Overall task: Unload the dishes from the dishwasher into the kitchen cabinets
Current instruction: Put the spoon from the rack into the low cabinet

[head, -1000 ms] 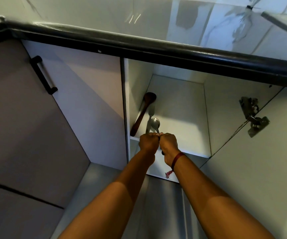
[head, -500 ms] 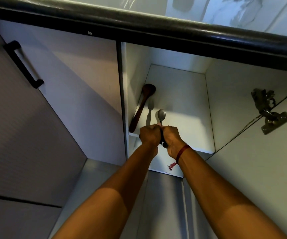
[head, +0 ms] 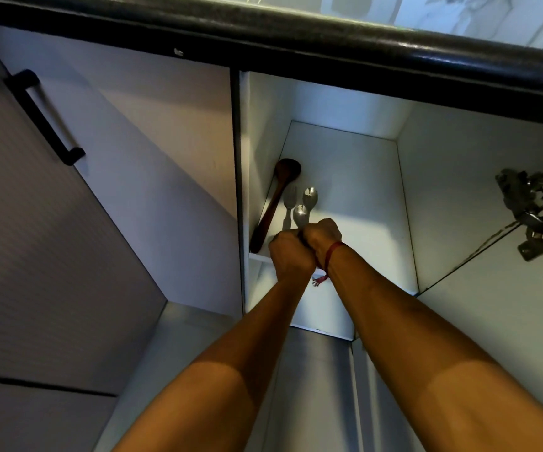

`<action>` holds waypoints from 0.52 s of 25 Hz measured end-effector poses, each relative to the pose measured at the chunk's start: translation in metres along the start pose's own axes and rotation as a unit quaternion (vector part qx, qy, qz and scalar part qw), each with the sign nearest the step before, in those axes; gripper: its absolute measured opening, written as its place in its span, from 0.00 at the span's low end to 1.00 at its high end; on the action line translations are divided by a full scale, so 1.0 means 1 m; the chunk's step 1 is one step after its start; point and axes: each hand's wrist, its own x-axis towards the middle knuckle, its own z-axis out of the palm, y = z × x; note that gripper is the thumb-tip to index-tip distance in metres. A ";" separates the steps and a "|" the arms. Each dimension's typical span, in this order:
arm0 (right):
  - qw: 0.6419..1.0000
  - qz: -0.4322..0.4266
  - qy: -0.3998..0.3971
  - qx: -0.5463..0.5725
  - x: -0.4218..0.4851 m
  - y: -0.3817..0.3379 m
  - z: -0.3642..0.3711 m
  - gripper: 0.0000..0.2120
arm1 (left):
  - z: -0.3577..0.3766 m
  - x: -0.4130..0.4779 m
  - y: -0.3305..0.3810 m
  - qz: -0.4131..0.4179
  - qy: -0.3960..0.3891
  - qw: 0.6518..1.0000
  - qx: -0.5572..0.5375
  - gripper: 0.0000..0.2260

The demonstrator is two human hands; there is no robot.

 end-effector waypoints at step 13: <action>0.991 -0.011 0.029 0.130 -0.002 0.038 -0.015 0.07 | -0.007 0.014 -0.004 0.091 0.025 0.968 0.232 0.07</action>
